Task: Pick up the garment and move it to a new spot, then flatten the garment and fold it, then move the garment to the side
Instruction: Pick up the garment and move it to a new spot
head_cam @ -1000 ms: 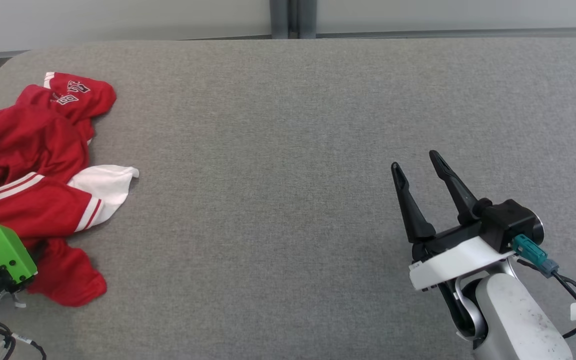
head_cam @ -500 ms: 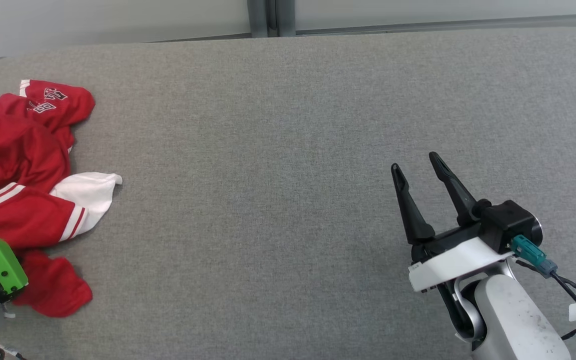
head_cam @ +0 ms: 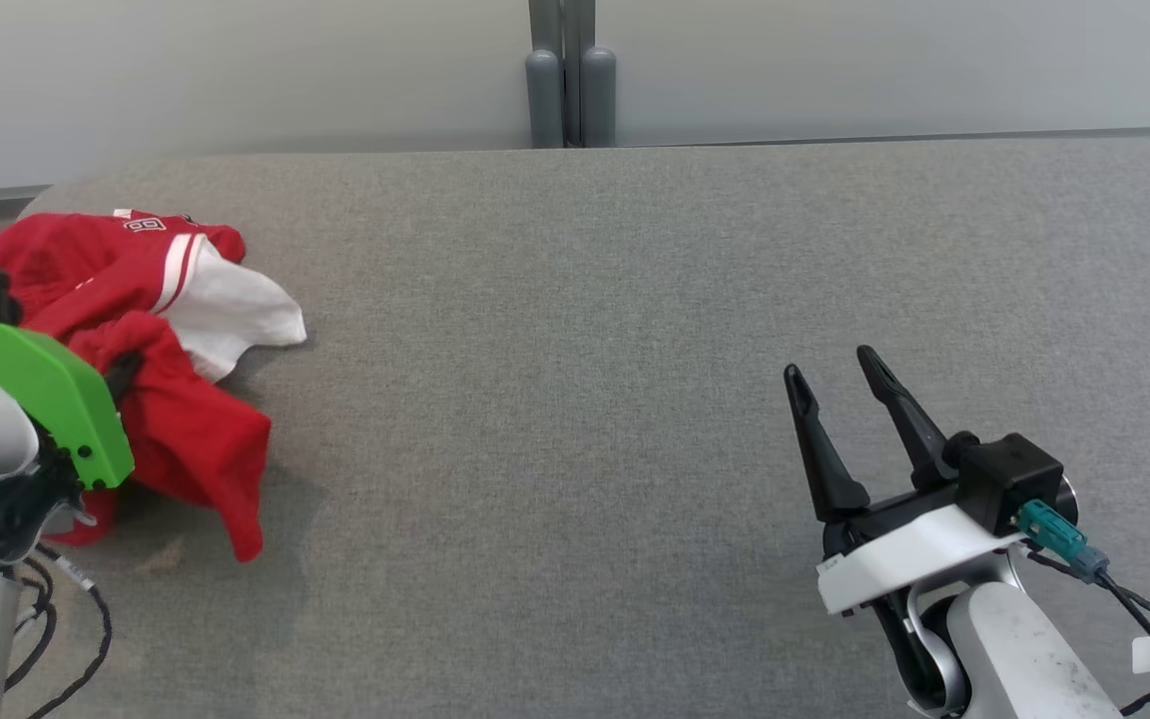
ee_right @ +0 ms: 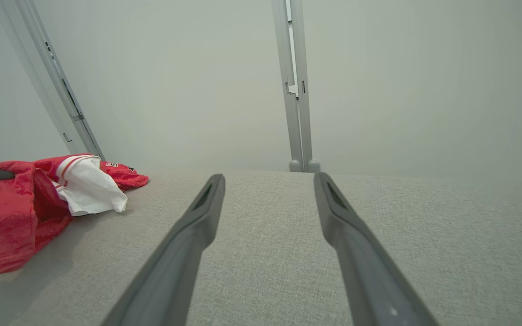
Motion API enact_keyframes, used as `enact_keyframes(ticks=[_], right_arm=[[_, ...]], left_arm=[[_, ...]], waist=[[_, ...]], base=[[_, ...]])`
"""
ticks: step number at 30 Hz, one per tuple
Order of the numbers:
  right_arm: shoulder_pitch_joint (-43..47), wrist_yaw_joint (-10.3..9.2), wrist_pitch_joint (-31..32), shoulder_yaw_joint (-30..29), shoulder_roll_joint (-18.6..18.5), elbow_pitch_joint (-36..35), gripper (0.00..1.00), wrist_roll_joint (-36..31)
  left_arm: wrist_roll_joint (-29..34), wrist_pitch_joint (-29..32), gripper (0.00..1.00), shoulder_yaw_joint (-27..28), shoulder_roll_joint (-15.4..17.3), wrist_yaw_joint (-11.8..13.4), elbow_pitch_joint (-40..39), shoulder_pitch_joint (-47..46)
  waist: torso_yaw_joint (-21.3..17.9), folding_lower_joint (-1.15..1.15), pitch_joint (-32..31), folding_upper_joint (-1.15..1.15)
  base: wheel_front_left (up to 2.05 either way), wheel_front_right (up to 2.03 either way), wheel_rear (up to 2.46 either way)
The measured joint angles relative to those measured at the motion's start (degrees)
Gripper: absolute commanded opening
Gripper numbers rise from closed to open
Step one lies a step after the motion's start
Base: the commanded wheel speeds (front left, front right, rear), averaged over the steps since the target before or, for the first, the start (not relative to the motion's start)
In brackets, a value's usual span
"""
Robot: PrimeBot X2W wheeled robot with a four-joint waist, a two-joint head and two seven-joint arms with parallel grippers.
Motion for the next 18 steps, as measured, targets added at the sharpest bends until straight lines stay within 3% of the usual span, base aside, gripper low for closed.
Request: enact_keyframes(ticks=[6, 10, 13, 18], right_arm=[[0.05, 0.0, 0.0, -0.85, -0.11, -0.23, 1.0, 0.03], [-0.21, 0.0, 0.0, -1.11, -0.08, -0.46, 1.0, 0.04], [-1.03, 0.0, 0.0, -1.25, -0.2, -0.82, 1.0, 0.05], [-2.2, 0.0, -0.01, -1.97, -0.36, -1.35, 1.0, 0.26]], left_arm=[[-4.8, 1.76, 0.0, -1.97, -0.71, 0.0, -13.24, 0.3], [-5.98, 2.0, 0.0, -2.85, -3.38, 0.51, -20.16, 0.22], [-5.89, 1.43, 0.0, -4.45, -6.64, 1.77, -23.52, -0.13], [-5.24, -1.04, 0.0, -8.62, -15.03, 3.71, -23.92, -1.66]], waist=[[-2.27, 0.0, -1.06, 0.0], [-5.18, 0.0, -1.1, 0.0], [-7.72, 0.0, -0.75, 0.0], [-12.3, 0.0, 0.68, 0.0]], base=[[0.0, 0.0, 0.0], [0.0, 0.0, 0.0], [0.0, 0.0, 0.0], [0.0, 0.0, 0.0]])
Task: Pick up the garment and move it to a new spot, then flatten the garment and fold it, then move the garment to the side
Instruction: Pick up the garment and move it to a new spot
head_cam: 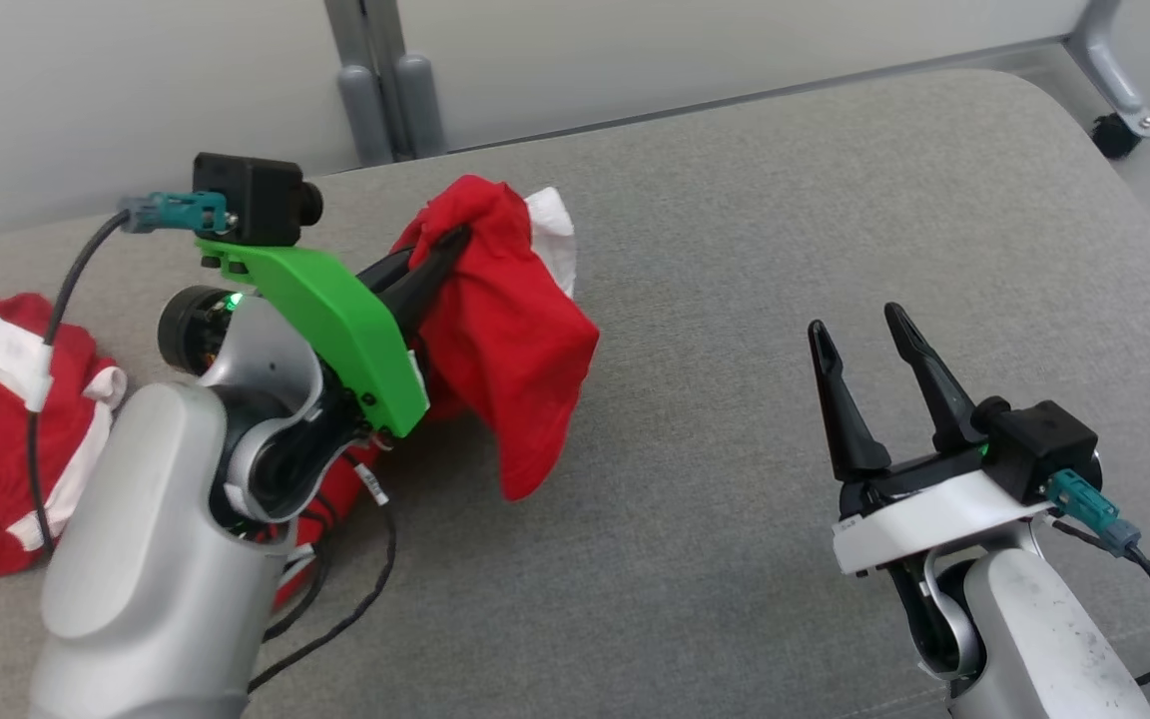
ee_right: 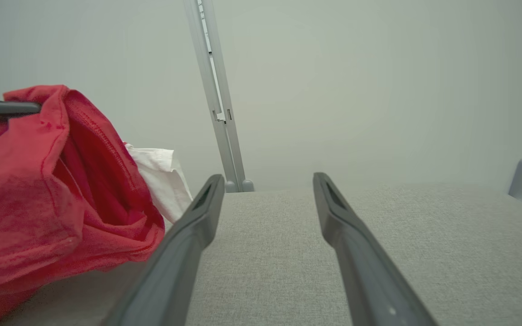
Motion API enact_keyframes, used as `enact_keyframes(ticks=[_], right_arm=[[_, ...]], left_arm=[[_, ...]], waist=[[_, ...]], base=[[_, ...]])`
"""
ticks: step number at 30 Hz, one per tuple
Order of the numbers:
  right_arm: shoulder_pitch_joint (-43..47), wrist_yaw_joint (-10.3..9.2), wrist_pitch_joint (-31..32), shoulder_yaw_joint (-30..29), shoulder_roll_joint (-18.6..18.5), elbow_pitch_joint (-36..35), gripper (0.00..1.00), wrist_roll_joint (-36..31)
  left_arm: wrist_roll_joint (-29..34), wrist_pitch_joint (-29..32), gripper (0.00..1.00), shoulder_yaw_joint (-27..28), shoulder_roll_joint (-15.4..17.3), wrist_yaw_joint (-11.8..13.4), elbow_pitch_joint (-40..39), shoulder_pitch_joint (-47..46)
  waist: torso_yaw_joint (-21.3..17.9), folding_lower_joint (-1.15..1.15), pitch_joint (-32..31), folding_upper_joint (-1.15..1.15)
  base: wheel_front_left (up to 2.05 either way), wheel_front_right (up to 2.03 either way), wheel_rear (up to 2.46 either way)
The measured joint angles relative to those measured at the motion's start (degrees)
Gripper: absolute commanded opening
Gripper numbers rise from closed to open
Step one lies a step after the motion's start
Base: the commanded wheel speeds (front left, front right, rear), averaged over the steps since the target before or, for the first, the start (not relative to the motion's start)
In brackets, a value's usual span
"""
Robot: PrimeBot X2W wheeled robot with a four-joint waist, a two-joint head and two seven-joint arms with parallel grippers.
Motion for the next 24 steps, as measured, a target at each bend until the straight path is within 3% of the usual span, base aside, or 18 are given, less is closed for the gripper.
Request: enact_keyframes(ticks=[4, 8, 9, 10, 11, 16, 24], right_arm=[[-1.19, 0.0, 0.0, 0.04, 0.27, -0.14, 1.0, 0.26], [-1.69, 0.0, 0.01, 0.43, 0.69, -0.32, 1.0, 0.35], [-1.84, 0.0, 0.01, 0.45, 0.78, -0.29, 1.0, 0.35], [-1.92, -0.01, 0.01, 0.49, 0.8, -0.21, 1.0, 0.36], [-1.92, 0.0, 0.0, 0.64, 0.81, -0.04, 1.0, 0.36], [-1.72, 0.0, 0.0, 0.24, 0.42, 0.25, 1.0, 0.36], [0.33, 0.0, 0.01, -1.23, -1.27, 0.44, 1.0, 0.32]], left_arm=[[2.26, -5.59, 0.0, -2.19, -5.76, 1.11, 6.27, -1.81], [4.01, -12.7, 0.0, -4.95, -9.4, -0.11, 14.71, -3.12], [4.06, -14.29, 0.25, -5.49, -9.77, -0.4, 16.58, -3.33], [4.34, -16.1, 0.58, -6.41, -10.07, -0.71, 19.02, -3.61], [4.47, -17.37, 1.0, -7.45, -10.2, -1.15, 21.26, -3.85], [4.72, -23.29, 1.0, -11.56, -10.96, -2.44, 26.74, -4.89], [5.23, -30.42, 1.0, -12.62, -9.91, -2.93, 24.71, -4.94]], waist=[[-3.33, 0.0, 1.92, 0.0], [-5.99, 0.0, 4.19, 0.0], [-6.46, 0.0, 4.64, 0.0], [-7.03, 0.0, 5.16, 0.0], [-7.53, 0.0, 5.59, 0.0], [-8.02, 0.0, 6.45, 0.0], [-4.51, 0.0, 4.97, 0.0]], base=[[0.0, 0.0, 0.0], [0.0, 0.0, 0.0], [0.0, 0.0, 0.0], [0.0, 0.0, 0.0], [0.0, 0.0, 0.0], [0.0, 0.0, 0.0], [0.0, 0.0, 0.0]])
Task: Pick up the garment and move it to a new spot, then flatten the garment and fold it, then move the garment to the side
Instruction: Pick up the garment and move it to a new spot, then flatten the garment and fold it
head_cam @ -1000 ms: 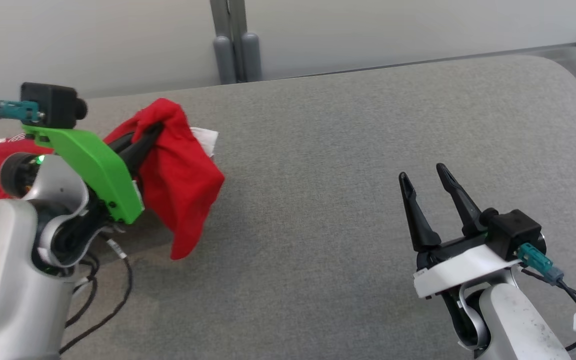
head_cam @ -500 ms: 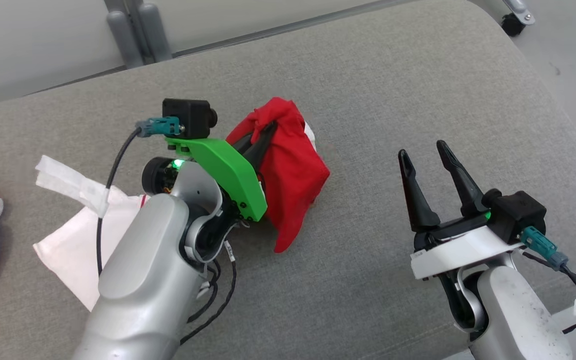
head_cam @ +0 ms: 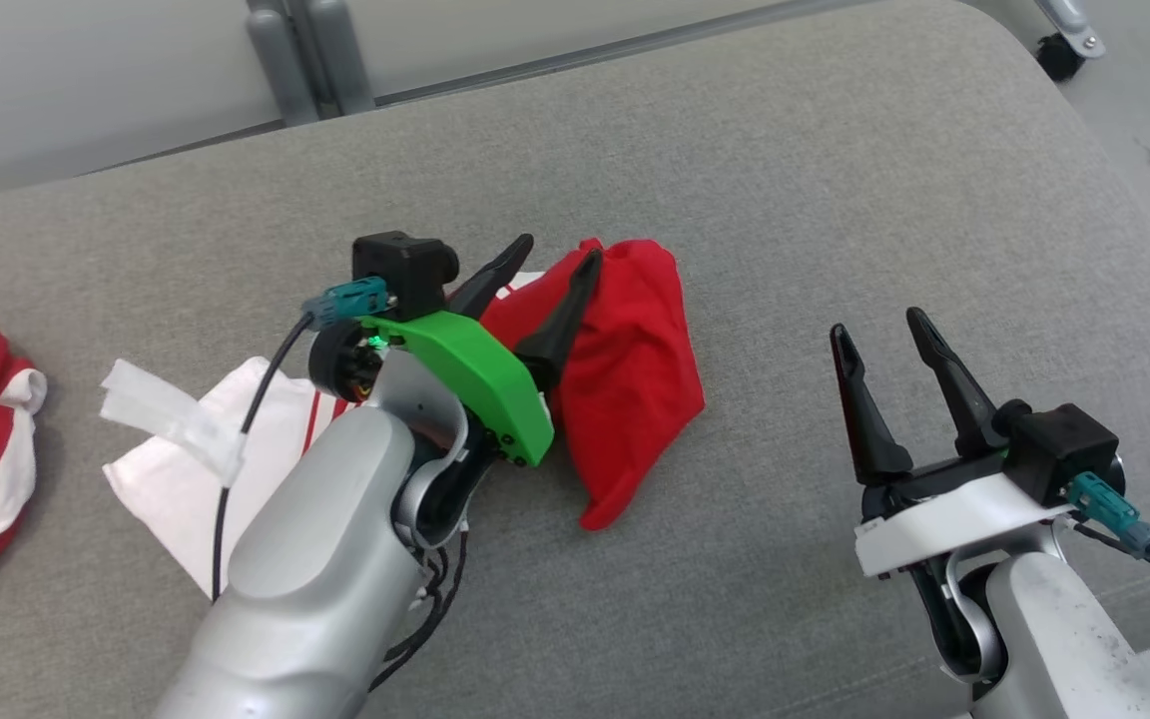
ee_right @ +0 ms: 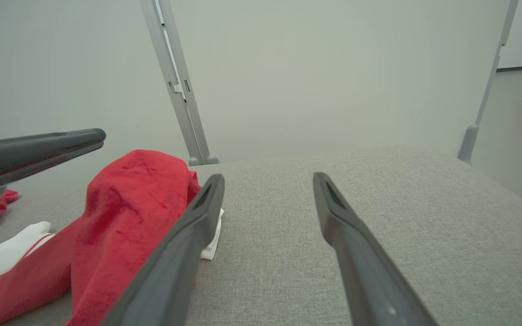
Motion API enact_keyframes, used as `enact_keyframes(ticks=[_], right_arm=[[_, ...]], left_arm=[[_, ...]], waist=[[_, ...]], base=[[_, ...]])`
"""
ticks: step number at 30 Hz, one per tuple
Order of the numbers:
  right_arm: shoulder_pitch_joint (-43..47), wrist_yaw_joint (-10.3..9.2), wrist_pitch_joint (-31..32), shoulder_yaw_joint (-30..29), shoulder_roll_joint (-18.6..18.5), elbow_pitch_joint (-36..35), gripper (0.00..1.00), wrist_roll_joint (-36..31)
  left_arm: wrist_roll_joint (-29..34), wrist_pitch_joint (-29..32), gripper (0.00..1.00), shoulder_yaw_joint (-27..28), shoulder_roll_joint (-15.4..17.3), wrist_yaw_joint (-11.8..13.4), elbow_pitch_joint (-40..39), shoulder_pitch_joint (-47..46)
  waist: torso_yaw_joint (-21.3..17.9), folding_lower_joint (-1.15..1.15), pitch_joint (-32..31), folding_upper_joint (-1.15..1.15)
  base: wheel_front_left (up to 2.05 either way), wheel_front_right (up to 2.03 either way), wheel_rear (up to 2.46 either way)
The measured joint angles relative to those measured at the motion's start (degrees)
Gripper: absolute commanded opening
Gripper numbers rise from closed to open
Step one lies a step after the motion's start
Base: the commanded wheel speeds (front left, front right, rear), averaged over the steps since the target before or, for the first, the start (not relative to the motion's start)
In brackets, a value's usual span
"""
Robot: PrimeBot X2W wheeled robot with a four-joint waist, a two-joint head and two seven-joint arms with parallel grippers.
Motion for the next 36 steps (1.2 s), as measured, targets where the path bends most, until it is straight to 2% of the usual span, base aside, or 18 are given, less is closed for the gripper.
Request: enact_keyframes(ticks=[6, 8, 11, 14, 18, 21, 24, 31, 36], right_arm=[[1.01, 0.0, 0.0, -1.41, -0.88, -0.65, 1.0, 0.0], [1.63, 0.0, 0.0, -1.38, -0.89, -0.76, 1.0, 0.0], [2.81, 0.0, -0.01, -1.45, -0.65, -1.43, 1.0, 0.16], [4.43, 0.0, -0.01, -1.92, -0.13, -2.32, 1.0, 0.46], [6.75, 0.0, 0.0, -1.92, 0.24, -2.94, 1.0, 0.46], [7.45, 0.0, 0.0, -1.88, 0.3, -3.02, 1.0, 0.46], [8.69, 0.0, 0.0, -2.99, 0.2, -3.32, 1.0, 0.41], [9.54, 0.0, -0.01, -3.07, -0.46, -3.33, 1.0, 0.4], [9.49, 0.0, -0.01, -2.91, -0.7, -3.04, 1.0, 0.45]], left_arm=[[2.32, -4.22, 1.0, 3.04, 7.37, 3.3, -7.05, 4.8], [2.87, -6.01, 1.0, 4.26, 9.48, 4.98, -10.27, 7.45], [4.27, -9.23, 1.0, 6.49, 12.91, 8.79, -15.58, 13.17], [4.86, -12.4, 1.0, 8.86, 14.89, 11.87, -18.89, 19.5], [6.19, -16.38, 1.0, 11.91, 16.27, 13.88, -21.5, 26.76], [6.57, -17.04, 1.0, 14.95, 15.61, 15.07, -22.48, 32.05], [7.7, -17.22, 1.0, 17.92, 13.17, 15.14, -25.32, 35.03], [11.39, -17.29, 1.0, 21.49, 9.69, 12.15, -26.77, 37.75], [13.15, -17.3, 1.0, 22.42, 8.56, 10.8, -26.06, 37.78]], waist=[[4.43, 0.0, -3.08, 0.0], [5.73, 0.0, -4.08, 0.0], [7.53, 0.0, -5.61, 0.0], [8.89, 0.0, -6.68, 0.0], [9.96, 0.0, -7.82, 0.0], [10.05, 0.0, -8.32, 0.0], [10.39, 0.0, -8.56, 0.0], [11.56, 0.0, -8.46, 0.0], [11.93, 0.0, -8.3, 0.0]], base=[[0.0, 0.0, 0.0], [0.0, 0.0, 0.0], [0.0, 0.0, 0.0], [0.0, 0.0, 0.0], [0.0, 0.0, 0.0], [0.0, 0.0, 0.0], [0.0, 0.0, 0.0], [0.0, 0.0, 0.0], [0.0, 0.0, 0.0]])
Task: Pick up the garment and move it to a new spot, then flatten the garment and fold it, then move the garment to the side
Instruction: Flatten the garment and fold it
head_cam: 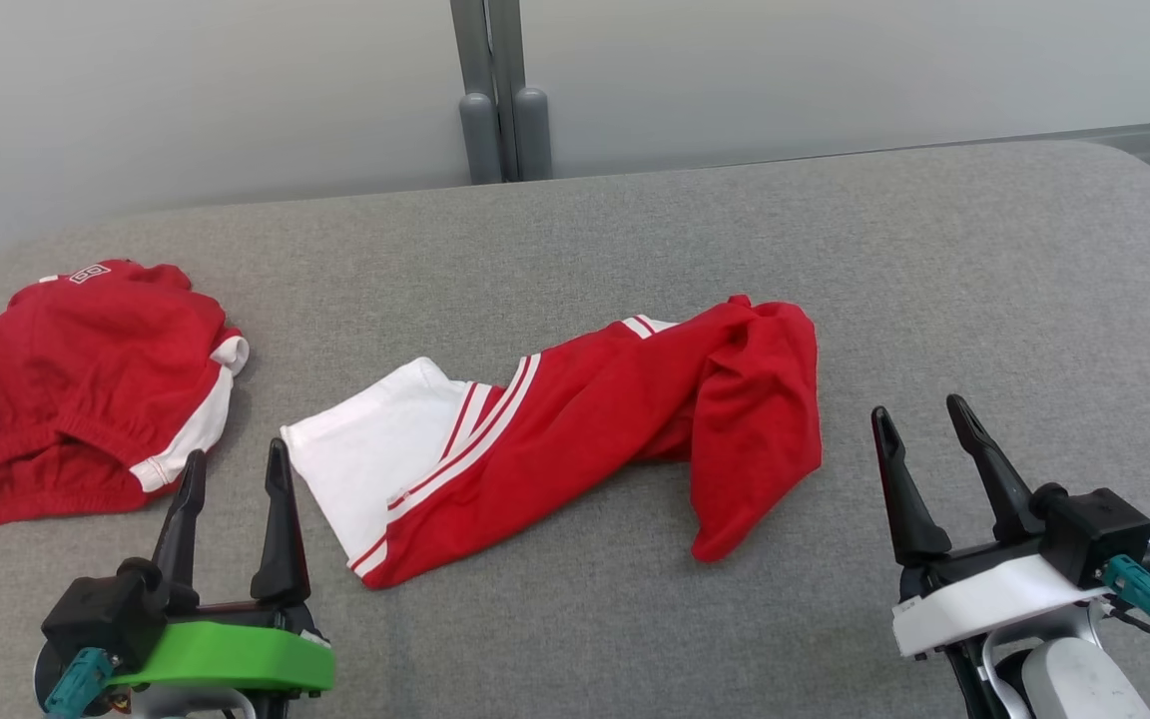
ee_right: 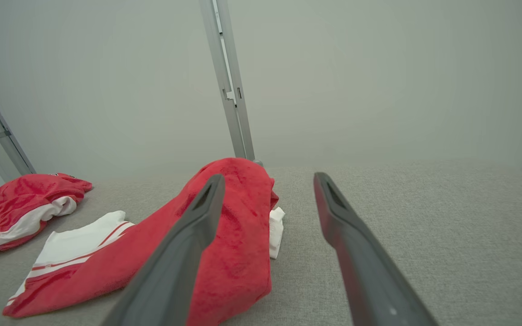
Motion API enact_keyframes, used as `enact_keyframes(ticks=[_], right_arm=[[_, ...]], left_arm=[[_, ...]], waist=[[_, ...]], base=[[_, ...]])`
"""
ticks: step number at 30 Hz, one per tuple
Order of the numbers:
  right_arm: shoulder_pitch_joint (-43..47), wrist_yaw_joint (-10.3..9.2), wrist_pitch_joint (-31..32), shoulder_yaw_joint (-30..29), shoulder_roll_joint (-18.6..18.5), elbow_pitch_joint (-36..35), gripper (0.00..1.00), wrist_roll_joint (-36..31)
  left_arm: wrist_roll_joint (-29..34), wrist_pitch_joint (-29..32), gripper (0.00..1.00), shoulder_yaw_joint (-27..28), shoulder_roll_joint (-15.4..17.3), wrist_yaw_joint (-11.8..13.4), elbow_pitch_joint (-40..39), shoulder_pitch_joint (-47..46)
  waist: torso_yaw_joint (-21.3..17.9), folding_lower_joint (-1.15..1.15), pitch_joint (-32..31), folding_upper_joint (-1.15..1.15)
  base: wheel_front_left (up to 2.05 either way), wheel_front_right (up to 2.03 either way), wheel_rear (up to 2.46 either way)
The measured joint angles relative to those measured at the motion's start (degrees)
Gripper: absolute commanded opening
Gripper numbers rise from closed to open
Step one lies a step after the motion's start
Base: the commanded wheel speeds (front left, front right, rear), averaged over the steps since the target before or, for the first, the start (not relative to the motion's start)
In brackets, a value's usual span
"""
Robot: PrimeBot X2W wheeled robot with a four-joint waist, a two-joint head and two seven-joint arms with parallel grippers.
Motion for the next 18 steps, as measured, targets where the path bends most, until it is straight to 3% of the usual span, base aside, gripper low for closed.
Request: enact_keyframes(ticks=[18], right_arm=[[-0.68, 0.0, 0.0, 1.62, -0.54, 2.9, 1.0, 1.0]], left_arm=[[2.32, 0.0, 1.0, 0.89, -1.77, -1.83, 2.29, -0.35]], waist=[[0.25, 0.0, 0.38, 0.0]], base=[[0.0, 0.0, 0.0]])
